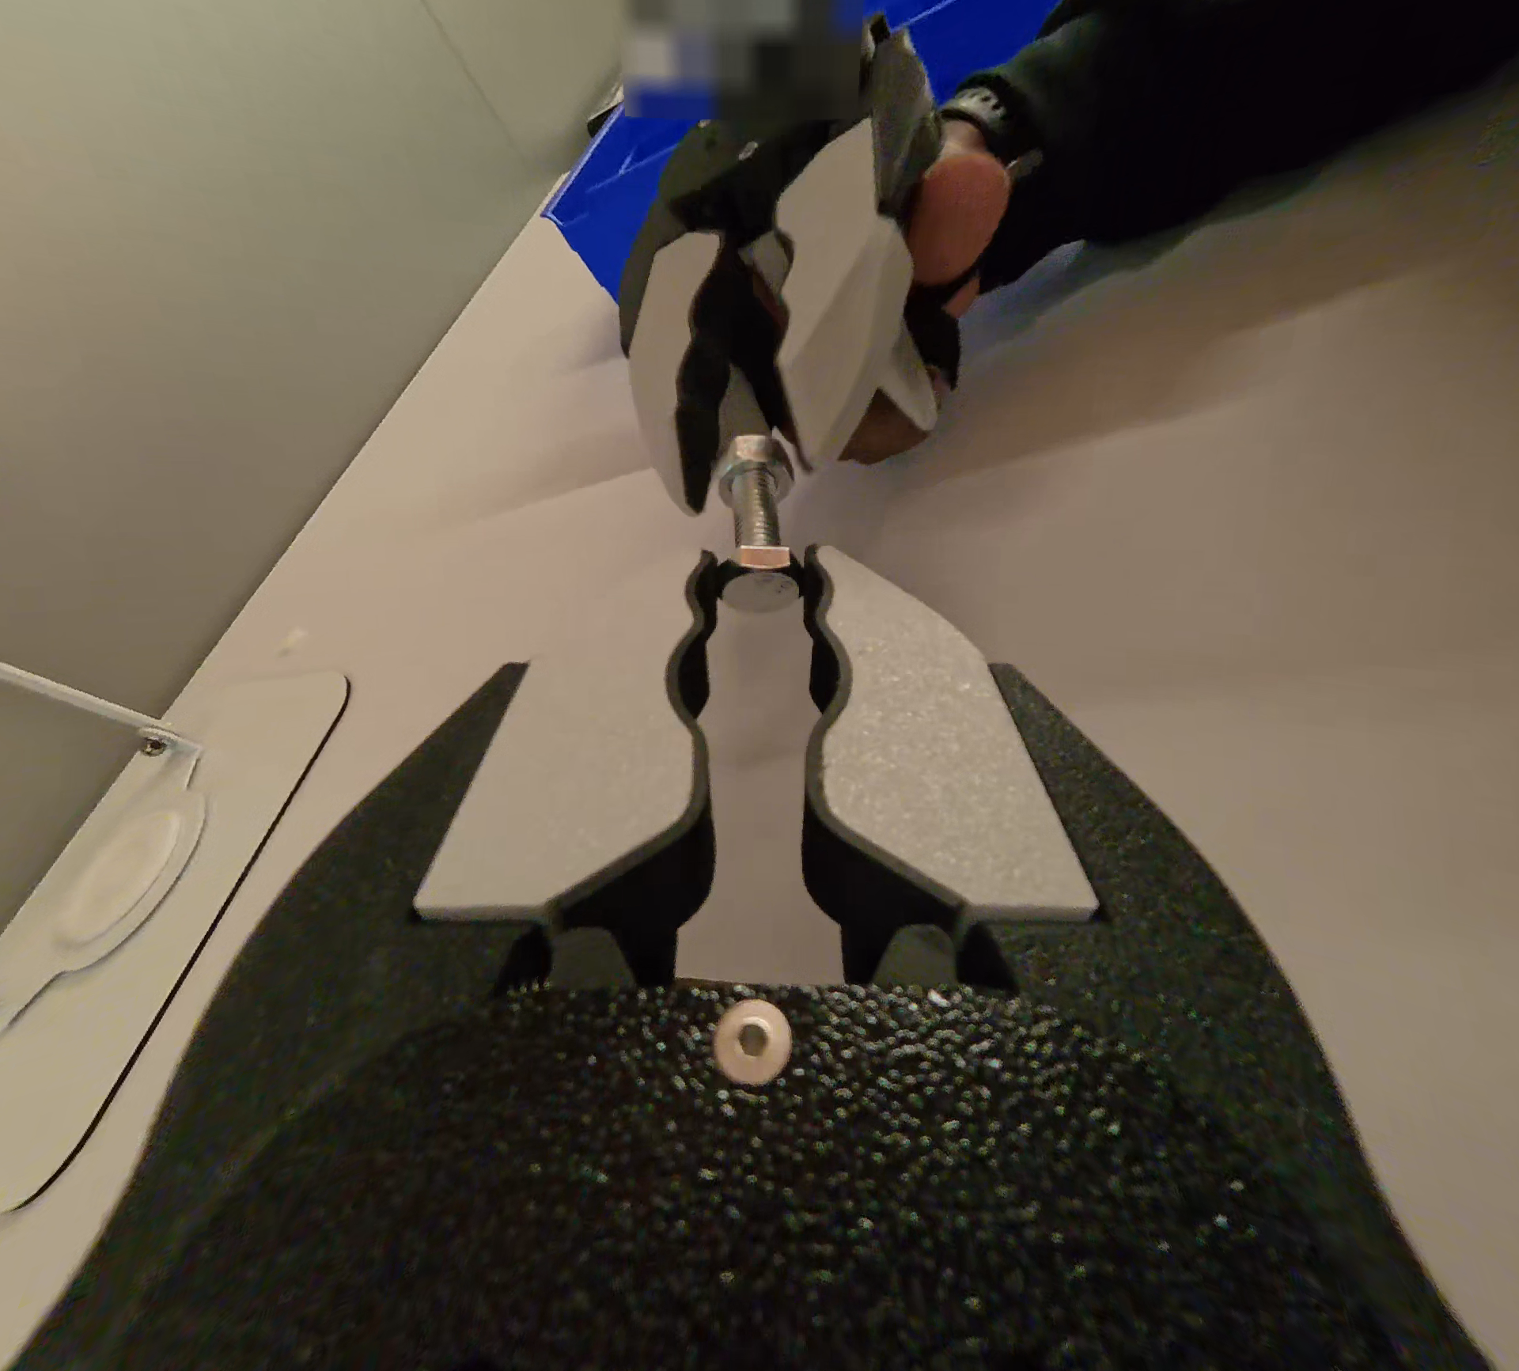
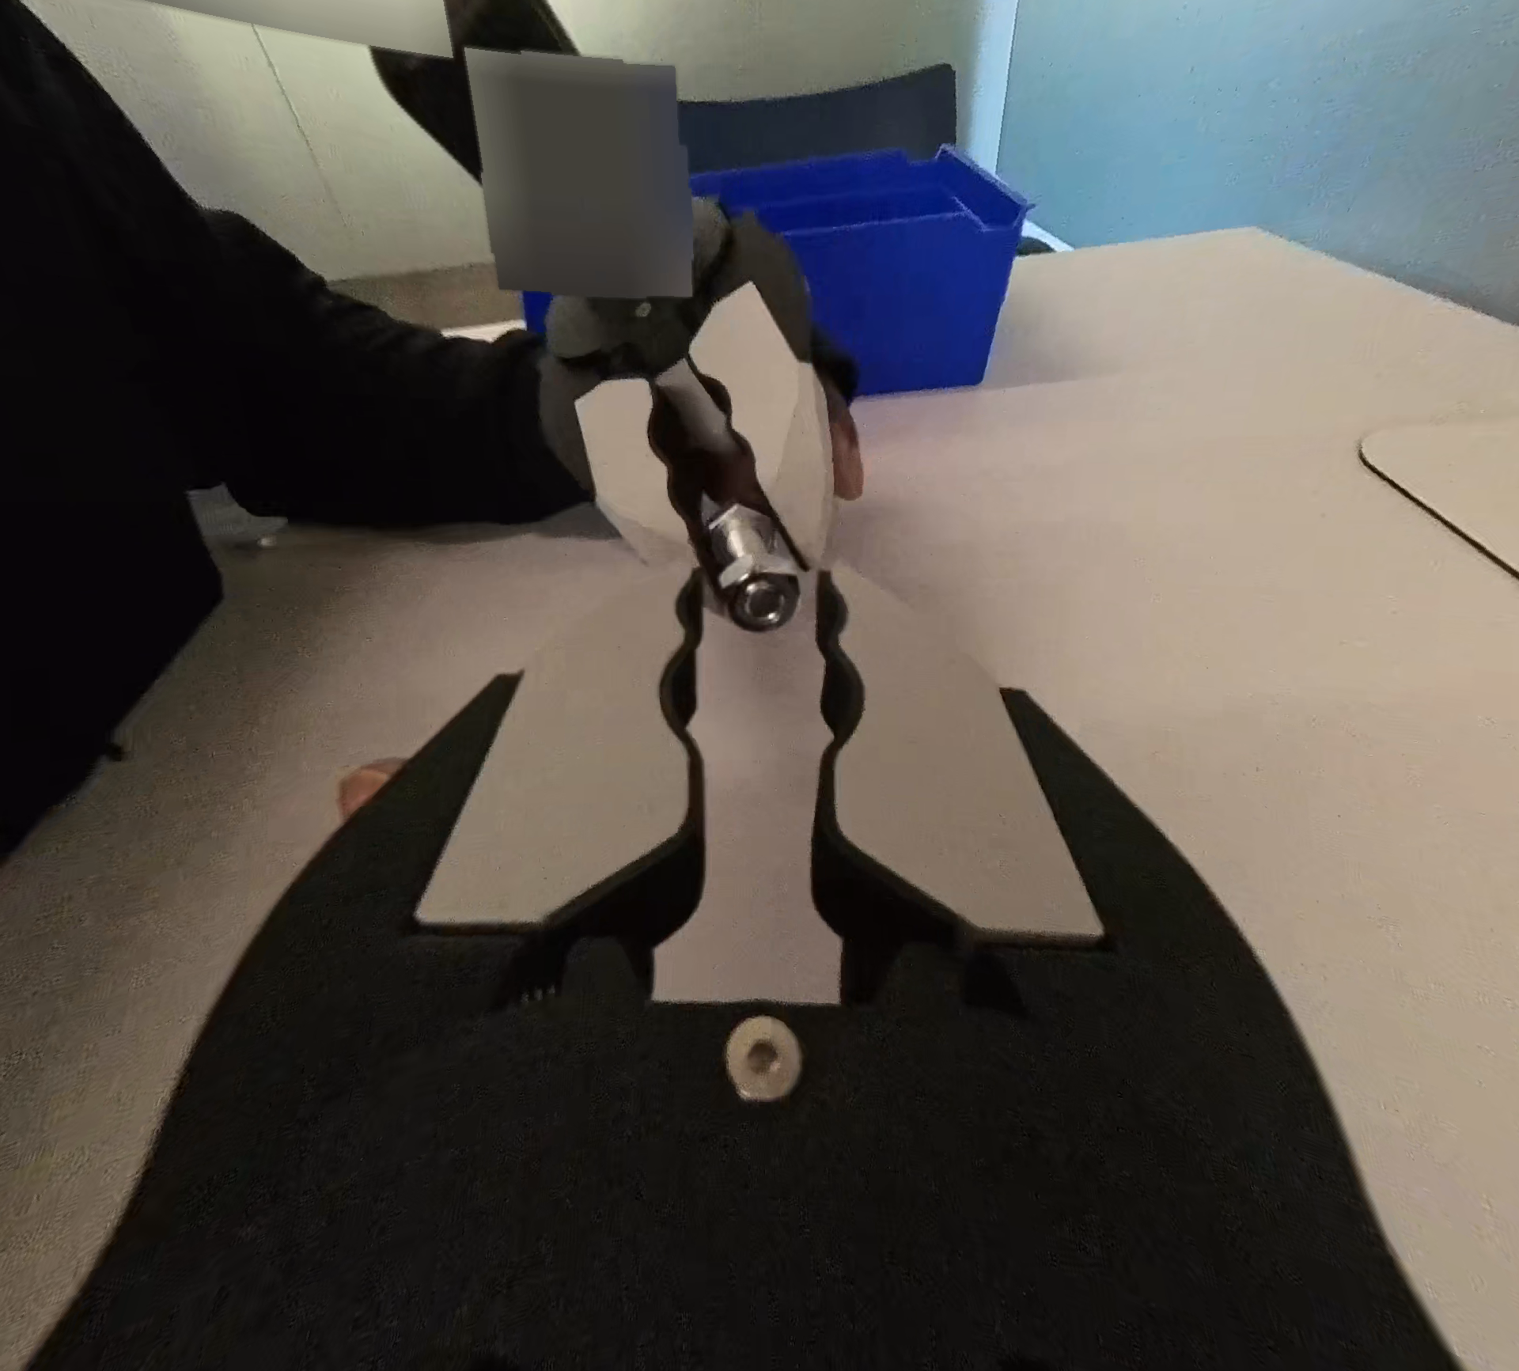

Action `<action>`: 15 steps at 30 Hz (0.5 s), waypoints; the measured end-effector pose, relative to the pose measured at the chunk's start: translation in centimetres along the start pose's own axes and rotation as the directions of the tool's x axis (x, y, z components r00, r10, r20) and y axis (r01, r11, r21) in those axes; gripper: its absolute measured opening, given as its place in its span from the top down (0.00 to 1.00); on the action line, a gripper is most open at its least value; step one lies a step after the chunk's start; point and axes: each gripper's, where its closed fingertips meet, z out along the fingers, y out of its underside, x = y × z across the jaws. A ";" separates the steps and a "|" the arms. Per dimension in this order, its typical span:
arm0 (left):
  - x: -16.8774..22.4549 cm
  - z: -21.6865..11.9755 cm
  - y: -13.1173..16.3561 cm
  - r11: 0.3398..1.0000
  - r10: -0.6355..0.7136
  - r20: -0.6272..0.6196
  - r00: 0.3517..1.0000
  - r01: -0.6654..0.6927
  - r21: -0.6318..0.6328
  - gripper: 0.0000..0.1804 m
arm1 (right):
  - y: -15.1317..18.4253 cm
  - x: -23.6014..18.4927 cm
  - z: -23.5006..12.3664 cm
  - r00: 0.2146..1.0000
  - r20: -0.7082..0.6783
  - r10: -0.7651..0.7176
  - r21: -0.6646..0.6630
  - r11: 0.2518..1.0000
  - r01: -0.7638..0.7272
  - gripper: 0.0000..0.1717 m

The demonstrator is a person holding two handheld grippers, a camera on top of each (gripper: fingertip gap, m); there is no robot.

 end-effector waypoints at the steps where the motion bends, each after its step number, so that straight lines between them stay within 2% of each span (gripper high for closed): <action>1: 0.2 0.1 0.0 1.000 -0.002 -0.011 1.000 0.002 -0.002 0.89 | 0.4 -0.1 0.1 0.999 -0.009 -0.054 -0.025 0.998 0.054 0.89; 3: 0.8 0.2 0.3 0.998 -0.064 -0.070 0.995 0.063 -0.015 0.89 | 0.9 -0.4 0.0 0.961 -0.032 -0.276 -0.059 0.960 0.274 0.89; 4: 1.3 0.2 0.3 0.992 -0.124 -0.122 0.985 0.122 -0.018 0.89 | 1.2 -0.7 0.0 0.897 -0.051 -0.439 -0.080 0.897 0.435 0.89; 6: 2.0 0.2 0.0 0.979 -0.203 -0.199 0.959 0.206 -0.006 0.89 | 1.5 -1.1 -0.1 0.654 -0.104 -0.749 -0.124 0.662 0.739 0.89; 7: 2.2 0.2 -0.1 0.974 -0.224 -0.218 0.950 0.228 -0.008 0.89 | 1.9 -1.0 -0.1 0.563 -0.115 -0.818 -0.159 0.575 0.803 0.88; 8: 2.0 0.2 0.0 0.972 -0.230 -0.204 0.952 0.235 -0.002 0.89 | 2.2 -0.6 -0.1 0.543 -0.123 -0.831 -0.189 0.557 0.809 0.83; 9: 1.6 0.2 0.1 0.973 -0.227 -0.179 0.957 0.231 0.002 0.90 | 2.3 -0.2 0.0 0.577 -0.135 -0.806 -0.193 0.592 0.782 0.76; 11: 1.0 0.1 0.4 0.981 -0.193 -0.136 0.972 0.195 0.003 0.89 | 2.1 0.2 0.2 0.730 -0.144 -0.669 -0.153 0.743 0.651 0.73; 13: 0.6 0.1 0.5 0.990 -0.141 -0.093 0.986 0.142 0.005 0.89 | 1.5 0.0 0.3 0.895 -0.105 -0.434 -0.075 0.901 0.428 0.73; 15: 0.5 0.1 0.5 0.995 -0.100 -0.070 0.993 0.101 0.007 0.89 | 0.9 -0.5 0.4 0.981 -0.025 -0.193 -0.015 0.981 0.193 0.73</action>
